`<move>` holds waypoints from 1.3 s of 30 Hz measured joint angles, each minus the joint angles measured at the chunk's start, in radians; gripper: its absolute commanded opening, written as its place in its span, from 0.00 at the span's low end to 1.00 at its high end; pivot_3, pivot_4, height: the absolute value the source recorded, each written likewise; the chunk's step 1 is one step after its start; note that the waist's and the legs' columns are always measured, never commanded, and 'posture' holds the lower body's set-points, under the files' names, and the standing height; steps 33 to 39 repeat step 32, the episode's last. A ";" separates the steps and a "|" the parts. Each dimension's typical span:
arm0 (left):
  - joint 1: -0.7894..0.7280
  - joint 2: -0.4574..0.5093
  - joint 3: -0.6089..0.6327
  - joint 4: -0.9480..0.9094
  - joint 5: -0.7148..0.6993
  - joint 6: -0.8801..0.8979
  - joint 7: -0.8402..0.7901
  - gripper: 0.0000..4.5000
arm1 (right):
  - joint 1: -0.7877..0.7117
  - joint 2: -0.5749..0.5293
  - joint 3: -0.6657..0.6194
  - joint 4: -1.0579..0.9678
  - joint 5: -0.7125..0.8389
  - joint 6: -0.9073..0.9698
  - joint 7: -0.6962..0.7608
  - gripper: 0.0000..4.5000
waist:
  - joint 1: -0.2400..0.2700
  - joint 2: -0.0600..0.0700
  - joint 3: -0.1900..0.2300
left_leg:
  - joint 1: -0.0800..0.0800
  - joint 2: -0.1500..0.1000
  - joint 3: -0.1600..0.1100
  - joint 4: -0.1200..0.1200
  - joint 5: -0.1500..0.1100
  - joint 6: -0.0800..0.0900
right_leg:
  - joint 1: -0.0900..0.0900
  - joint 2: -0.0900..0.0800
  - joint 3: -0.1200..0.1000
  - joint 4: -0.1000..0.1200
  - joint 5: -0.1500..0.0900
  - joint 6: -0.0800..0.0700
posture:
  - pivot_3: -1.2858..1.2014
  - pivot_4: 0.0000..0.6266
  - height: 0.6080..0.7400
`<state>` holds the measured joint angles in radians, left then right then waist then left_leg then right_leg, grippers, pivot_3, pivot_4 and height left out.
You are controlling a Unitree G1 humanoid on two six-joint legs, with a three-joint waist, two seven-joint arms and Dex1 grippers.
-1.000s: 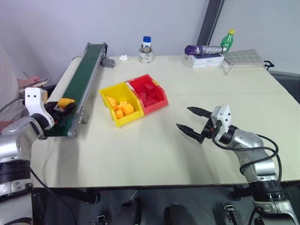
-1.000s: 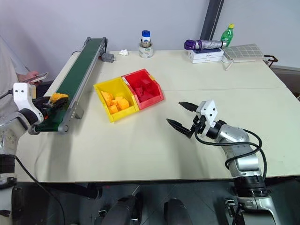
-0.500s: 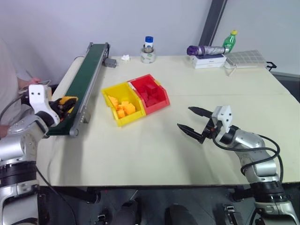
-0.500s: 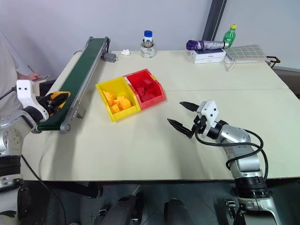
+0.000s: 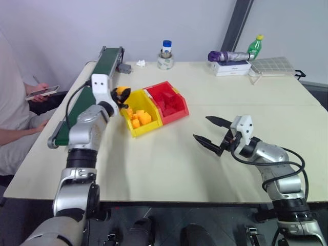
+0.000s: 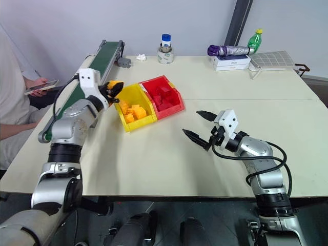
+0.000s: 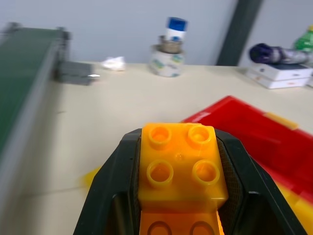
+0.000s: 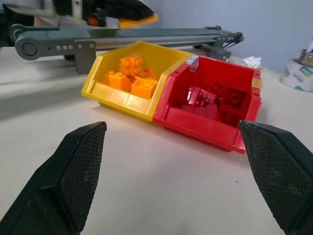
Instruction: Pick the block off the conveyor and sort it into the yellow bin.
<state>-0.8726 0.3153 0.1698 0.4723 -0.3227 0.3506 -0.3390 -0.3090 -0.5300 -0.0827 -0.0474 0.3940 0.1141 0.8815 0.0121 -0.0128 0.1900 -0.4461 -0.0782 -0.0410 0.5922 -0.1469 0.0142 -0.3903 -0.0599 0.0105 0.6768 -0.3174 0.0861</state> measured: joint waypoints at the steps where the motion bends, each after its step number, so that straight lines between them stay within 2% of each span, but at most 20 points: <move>1: -0.016 -0.008 -0.001 0.033 0.010 -0.023 -0.003 0.30 | 0.006 0.000 0.000 -0.001 0.000 0.000 -0.002 1.00 | -0.002 0.000 0.000 | 0.000 0.000 0.000 0.000 0.000 0.000 | -0.001 0.000 0.000 0.000 0.000 0.000 | 0.52 0.24 1.00; 2: -0.030 -0.015 -0.001 0.060 0.013 -0.042 -0.007 0.30 | 0.014 0.000 -0.001 -0.001 0.000 0.000 -0.004 1.00 | -0.003 0.000 0.000 | 0.000 0.000 0.000 0.000 0.001 0.002 | -0.001 0.000 0.000 0.000 0.000 0.000 | 0.52 0.24 1.00; 3: -0.053 -0.023 -0.001 0.108 0.022 -0.073 -0.012 0.53 | 0.022 0.000 0.000 -0.002 -0.001 0.001 -0.008 1.00 | -0.002 0.000 0.000 | 0.000 0.000 0.000 0.000 0.001 0.002 | -0.001 0.000 0.000 0.000 0.000 0.000 | 0.52 0.24 1.00; 4: -0.066 -0.024 -0.003 0.137 0.033 -0.094 -0.013 0.59 | 0.025 0.000 0.000 -0.003 -0.001 0.002 -0.010 1.00 | -0.003 0.000 0.000 | 0.000 0.000 0.000 0.000 0.001 0.002 | -0.001 0.000 0.000 0.000 0.000 0.000 | 0.52 0.24 1.00; 7: -0.079 -0.023 -0.002 0.191 0.063 -0.153 -0.009 0.94 | 0.026 0.000 0.000 -0.010 -0.001 0.004 -0.013 1.00 | -0.003 0.000 0.000 | 0.000 0.000 0.000 0.000 0.001 0.002 | 0.000 0.000 0.000 0.000 0.000 0.000 | 0.52 0.24 1.00; 8: -0.078 -0.023 -0.001 0.194 0.067 -0.162 -0.010 0.98 | 0.026 0.000 0.000 -0.012 -0.001 0.005 -0.014 1.00 | -0.001 0.000 0.000 | 0.000 0.000 0.000 0.000 0.001 0.002 | 0.000 0.000 0.000 0.000 0.000 0.001 | 0.52 0.24 1.00; 11: -0.067 -0.014 0.002 0.173 0.070 -0.169 -0.025 0.98 | 0.026 -0.001 0.000 -0.013 -0.001 0.006 -0.015 1.00 | 0.000 -0.001 0.000 | 0.000 0.000 0.000 0.000 0.001 0.002 | 0.000 0.000 0.000 0.000 0.001 0.001 | 0.52 0.24 1.00; 16: 0.081 0.069 0.014 -0.063 0.031 -0.095 -0.091 0.98 | 0.029 -0.007 -0.001 -0.019 -0.001 0.007 -0.012 1.00 | -0.011 -0.001 0.000 | 0.000 0.000 0.000 -0.001 0.000 0.000 | -0.001 0.000 0.001 0.000 0.001 0.001 | 0.52 0.24 1.00; 19: 0.274 0.193 0.047 -0.318 -0.047 0.042 -0.177 0.98 | 0.030 -0.015 -0.004 -0.018 0.000 0.006 -0.006 1.00 | -0.030 0.000 0.000 | 0.000 0.000 0.001 -0.002 -0.001 0.001 | -0.001 0.000 0.002 0.000 0.001 0.000 | 0.52 0.24 1.00; 24: 0.568 0.365 0.156 -0.630 -0.182 0.195 -0.307 0.98 | 0.012 -0.028 -0.006 0.001 0.000 0.000 0.012 1.00 | -0.029 0.000 0.000 | 0.001 0.001 0.001 -0.002 -0.001 0.001 | -0.001 -0.001 0.003 0.000 -0.001 -0.004 | 0.52 0.24 1.00; 26: 0.677 0.413 0.218 -0.699 -0.223 0.218 -0.363 0.98 | -0.003 -0.033 -0.006 0.016 -0.001 -0.003 0.020 1.00 | -0.026 0.000 0.000 | 0.001 0.002 0.002 -0.002 -0.001 0.001 | -0.001 -0.001 0.002 -0.001 -0.001 -0.006 | 0.52 0.24 1.00; 30: 0.821 0.478 0.314 -0.719 -0.251 0.252 -0.422 0.98 | -0.019 -0.044 -0.010 0.036 -0.001 -0.015 0.039 1.00 | -0.019 0.001 0.000 | 0.002 0.005 0.003 -0.005 -0.002 0.001 | 0.000 -0.001 0.000 -0.009 0.000 -0.009 | 0.52 0.24 1.00; 32: 0.844 0.478 0.349 -0.716 -0.260 0.245 -0.437 0.98 | -0.021 -0.044 -0.010 0.036 0.000 -0.016 0.043 1.00 | -0.019 0.001 0.000 | 0.002 0.006 0.005 -0.005 -0.002 0.002 | 0.000 -0.002 0.000 -0.011 0.000 -0.009 | 0.52 0.24 1.00; 39: 0.844 0.478 0.349 -0.716 -0.260 0.245 -0.437 0.98 | -0.021 -0.044 -0.010 0.036 0.000 -0.016 0.043 1.00 | -0.019 0.001 0.000 | 0.002 0.006 0.005 -0.005 -0.002 0.002 | 0.000 -0.002 0.000 -0.011 0.000 -0.009 | 0.52 0.24 1.00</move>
